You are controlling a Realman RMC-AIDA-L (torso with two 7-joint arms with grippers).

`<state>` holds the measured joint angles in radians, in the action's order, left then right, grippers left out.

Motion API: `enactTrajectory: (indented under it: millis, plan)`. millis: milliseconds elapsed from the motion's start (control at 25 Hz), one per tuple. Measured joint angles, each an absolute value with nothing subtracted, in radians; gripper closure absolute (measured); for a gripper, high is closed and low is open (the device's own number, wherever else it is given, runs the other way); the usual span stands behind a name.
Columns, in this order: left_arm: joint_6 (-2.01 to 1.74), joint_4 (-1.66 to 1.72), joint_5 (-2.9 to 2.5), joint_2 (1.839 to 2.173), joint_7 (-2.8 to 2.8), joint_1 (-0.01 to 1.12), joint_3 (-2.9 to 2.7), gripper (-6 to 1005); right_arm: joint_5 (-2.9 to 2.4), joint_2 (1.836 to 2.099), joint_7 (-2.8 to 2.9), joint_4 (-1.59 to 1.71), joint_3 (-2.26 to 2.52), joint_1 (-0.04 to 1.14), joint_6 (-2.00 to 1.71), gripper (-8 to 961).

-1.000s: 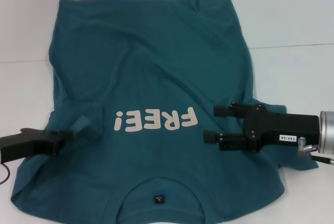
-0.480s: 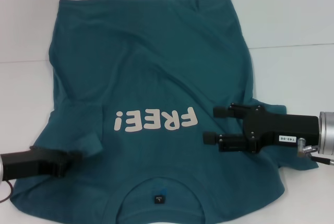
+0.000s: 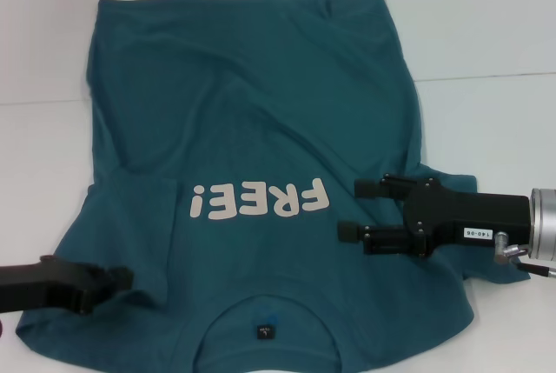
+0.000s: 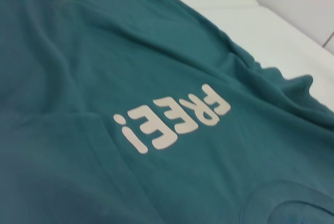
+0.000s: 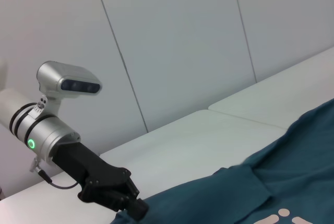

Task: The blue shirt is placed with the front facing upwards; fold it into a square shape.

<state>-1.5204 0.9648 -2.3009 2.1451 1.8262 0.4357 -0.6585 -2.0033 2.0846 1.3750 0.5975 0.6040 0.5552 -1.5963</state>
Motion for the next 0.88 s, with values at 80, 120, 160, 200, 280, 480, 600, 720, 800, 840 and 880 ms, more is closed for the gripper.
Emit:
enactTrajectory:
  millis: [80, 120, 160, 200, 280, 480, 600, 720, 800, 840, 880]
  plan:
    - [-1.523, 0.966, -2.298, 2.144, 1.826, 0.436, -0.640, 997, -2.003, 2.085, 1.375, 0.598, 0.603, 0.555, -1.596, 109]
    - [-1.522, 0.965, -2.298, 2.143, 1.826, 0.437, -0.632, 994, -2.003, 2.085, 1.375, 0.598, 0.603, 0.555, -1.596, 110]
    - [-1.519, 0.964, -2.298, 2.142, 1.828, 0.438, -0.629, 992, -2.003, 2.085, 1.375, 0.598, 0.603, 0.555, -1.596, 110]
    - [-1.517, 0.963, -2.298, 2.141, 1.829, 0.439, -0.628, 989, -2.003, 2.085, 1.375, 0.598, 0.603, 0.556, -1.595, 111]
    - [-1.515, 0.963, -2.298, 2.141, 1.834, 0.440, -0.627, 984, -2.003, 2.085, 1.374, 0.598, 0.604, 0.557, -1.594, 111]
    - [-1.493, 0.964, -2.290, 2.145, 1.855, 0.442, -0.594, 674, -2.003, 2.085, 1.373, 0.598, 0.598, 0.559, -1.591, 113]
    - [-1.488, 0.962, -2.227, 2.149, 1.856, 0.443, -0.560, 560, -2.003, 2.084, 1.388, 0.603, 0.596, 0.558, -1.572, 115]
    - [-1.488, 0.954, -2.131, 2.153, 1.849, 0.435, -0.555, 434, -2.003, 2.075, 1.424, 0.608, 0.595, 0.551, -1.542, 116]
    - [-1.487, 0.941, -2.065, 2.157, 1.841, 0.433, -0.555, 350, -2.003, 2.063, 1.455, 0.613, 0.594, 0.543, -1.527, 117]
    - [-1.485, 0.934, -2.043, 2.158, 1.835, 0.433, -0.555, 327, -2.003, 2.056, 1.475, 0.619, 0.593, 0.537, -1.520, 117]
    - [-1.484, 0.925, -2.024, 2.159, 1.830, 0.433, -0.555, 305, -2.003, 2.048, 1.506, 0.631, 0.591, 0.530, -1.515, 117]
